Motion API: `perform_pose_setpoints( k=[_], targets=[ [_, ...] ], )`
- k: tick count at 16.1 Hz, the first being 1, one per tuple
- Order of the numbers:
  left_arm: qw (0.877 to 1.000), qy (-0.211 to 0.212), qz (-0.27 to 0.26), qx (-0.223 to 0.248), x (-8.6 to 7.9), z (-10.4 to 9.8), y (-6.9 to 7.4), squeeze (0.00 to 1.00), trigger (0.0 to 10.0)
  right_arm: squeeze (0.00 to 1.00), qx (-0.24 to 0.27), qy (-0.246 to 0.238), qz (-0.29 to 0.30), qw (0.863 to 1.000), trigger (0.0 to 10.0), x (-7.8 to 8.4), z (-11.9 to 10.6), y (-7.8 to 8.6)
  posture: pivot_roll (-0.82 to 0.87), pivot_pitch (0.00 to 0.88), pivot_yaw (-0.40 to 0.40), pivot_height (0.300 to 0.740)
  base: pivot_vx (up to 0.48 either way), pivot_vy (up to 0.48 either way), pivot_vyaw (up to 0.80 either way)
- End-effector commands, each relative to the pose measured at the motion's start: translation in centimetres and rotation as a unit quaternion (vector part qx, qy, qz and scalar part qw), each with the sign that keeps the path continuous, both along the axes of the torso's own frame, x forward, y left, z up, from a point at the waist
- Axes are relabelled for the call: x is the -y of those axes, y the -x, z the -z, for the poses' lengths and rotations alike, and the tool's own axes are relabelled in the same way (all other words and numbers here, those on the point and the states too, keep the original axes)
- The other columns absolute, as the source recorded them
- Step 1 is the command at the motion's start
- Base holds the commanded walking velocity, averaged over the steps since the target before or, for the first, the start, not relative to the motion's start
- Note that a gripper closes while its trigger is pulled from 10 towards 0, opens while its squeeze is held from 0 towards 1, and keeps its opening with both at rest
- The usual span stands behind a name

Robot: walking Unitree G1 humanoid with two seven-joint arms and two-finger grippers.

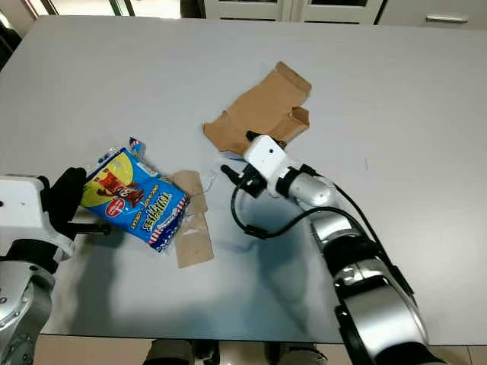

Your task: Picking trash to rubbish bin

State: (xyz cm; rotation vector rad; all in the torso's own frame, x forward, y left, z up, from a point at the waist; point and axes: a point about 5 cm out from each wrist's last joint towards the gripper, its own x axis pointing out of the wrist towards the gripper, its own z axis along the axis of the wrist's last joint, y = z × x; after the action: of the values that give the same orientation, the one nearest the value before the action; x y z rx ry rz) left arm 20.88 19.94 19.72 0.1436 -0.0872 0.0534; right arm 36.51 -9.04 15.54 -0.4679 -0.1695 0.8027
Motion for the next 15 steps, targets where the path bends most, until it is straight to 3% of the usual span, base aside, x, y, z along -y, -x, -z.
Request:
perform_pose_setpoints(
  k=[1, 6, 15],
  targets=[
    [1.000, -0.001, 0.006, -0.008, 0.1, 0.0, 0.4, 0.00, 0.0, 0.00, -0.017, 0.000, 0.003, 1.000, 0.0, -0.3, 0.9, 0.1, 0.16, 0.303, 0.037, 0.740, 0.000, 0.000, 0.00],
    [1.000, -0.003, 0.004, -0.011, -0.1, -0.2, 0.7, 0.00, 0.0, 0.00, -0.019, -0.021, -0.007, 1.000, 0.0, -1.9, 1.1, 0.3, 0.17, 0.305, 0.040, 0.740, 0.000, 0.000, 0.00],
    [1.000, 0.003, 0.004, -0.009, 0.0, -0.4, 0.4, 0.00, 0.0, 0.00, -0.015, -0.030, -0.003, 0.999, 0.0, -1.7, 1.1, 0.2, 0.18, 0.303, 0.046, 0.740, 0.000, 0.000, 0.00]
  ],
)
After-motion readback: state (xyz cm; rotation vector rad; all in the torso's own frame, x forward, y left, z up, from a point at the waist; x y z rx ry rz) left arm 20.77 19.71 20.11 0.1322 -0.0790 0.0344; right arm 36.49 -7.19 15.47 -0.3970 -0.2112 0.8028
